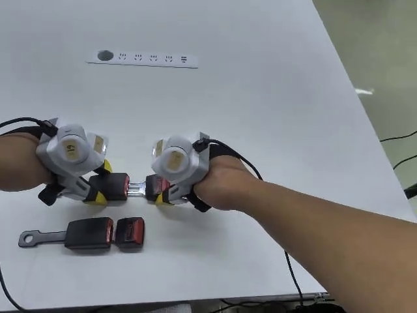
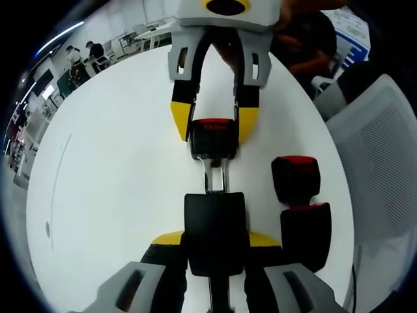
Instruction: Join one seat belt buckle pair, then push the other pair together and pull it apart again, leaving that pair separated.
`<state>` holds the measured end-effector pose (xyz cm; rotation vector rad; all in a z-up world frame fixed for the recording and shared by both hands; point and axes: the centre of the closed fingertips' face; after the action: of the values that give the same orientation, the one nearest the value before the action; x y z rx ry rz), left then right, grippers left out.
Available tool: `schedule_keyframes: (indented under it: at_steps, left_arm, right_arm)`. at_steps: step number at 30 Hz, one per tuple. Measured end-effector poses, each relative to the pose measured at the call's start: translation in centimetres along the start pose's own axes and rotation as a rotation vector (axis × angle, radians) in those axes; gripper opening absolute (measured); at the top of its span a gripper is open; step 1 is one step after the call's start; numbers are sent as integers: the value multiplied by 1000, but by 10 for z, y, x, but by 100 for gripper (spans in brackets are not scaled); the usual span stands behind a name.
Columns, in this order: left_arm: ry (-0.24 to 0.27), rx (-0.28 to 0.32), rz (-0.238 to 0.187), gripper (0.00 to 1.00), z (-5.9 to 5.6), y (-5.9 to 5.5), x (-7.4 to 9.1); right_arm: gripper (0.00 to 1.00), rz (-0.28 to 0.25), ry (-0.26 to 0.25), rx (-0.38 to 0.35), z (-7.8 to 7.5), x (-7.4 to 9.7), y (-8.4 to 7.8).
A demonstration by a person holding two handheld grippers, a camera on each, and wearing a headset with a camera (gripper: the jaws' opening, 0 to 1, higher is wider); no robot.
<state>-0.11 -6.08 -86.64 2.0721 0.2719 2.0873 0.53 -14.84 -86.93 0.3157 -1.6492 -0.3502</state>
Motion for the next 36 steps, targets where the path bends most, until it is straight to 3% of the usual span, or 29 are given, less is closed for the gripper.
schedule_keyframes:
  at_steps: [11, 17, 22, 25, 29, 31, 33, 36]
  left_arm:
    - [11, -9, 24, 34, 0, 1, 0]
    - [23, -4, 44, 34, 0, 2, 1]
    - [31, 2, 60, 34, -1, 2, 2]
    - [67, -46, 55, 36, 1, 4, 3]
    - [100, -41, 51, 42, 0, 3, 6]
    - [146, -8, 13, 46, 4, 6, 8]
    - [179, 30, -38, 50, 4, 8, 12]
    - [224, 126, -99, 55, 4, 5, 27]
  right_arm:
    - [34, 20, -37, -113, 4, 30, -66]
    - [35, 75, -94, -149, 2, 48, -103]
    - [35, 103, -133, -149, 5, 52, -109]
    - [47, 84, -183, -185, -1, 58, -106]
    - [57, 24, -262, -248, -6, 78, -97]
    - [59, -2, -292, -264, -2, 87, -95]
    - [60, -9, -289, -293, 7, 92, -97]
    - [62, -43, -312, -344, 23, 105, -101]
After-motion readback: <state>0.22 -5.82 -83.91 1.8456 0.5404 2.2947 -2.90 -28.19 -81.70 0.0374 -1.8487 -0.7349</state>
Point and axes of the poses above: the centre of the closed fingertips' face, and the gripper's own axes: x roughly backward along the fingers, z roughly to its left, y roughly out of its top, and after that the axes turned 8 degrees about z, right-handed
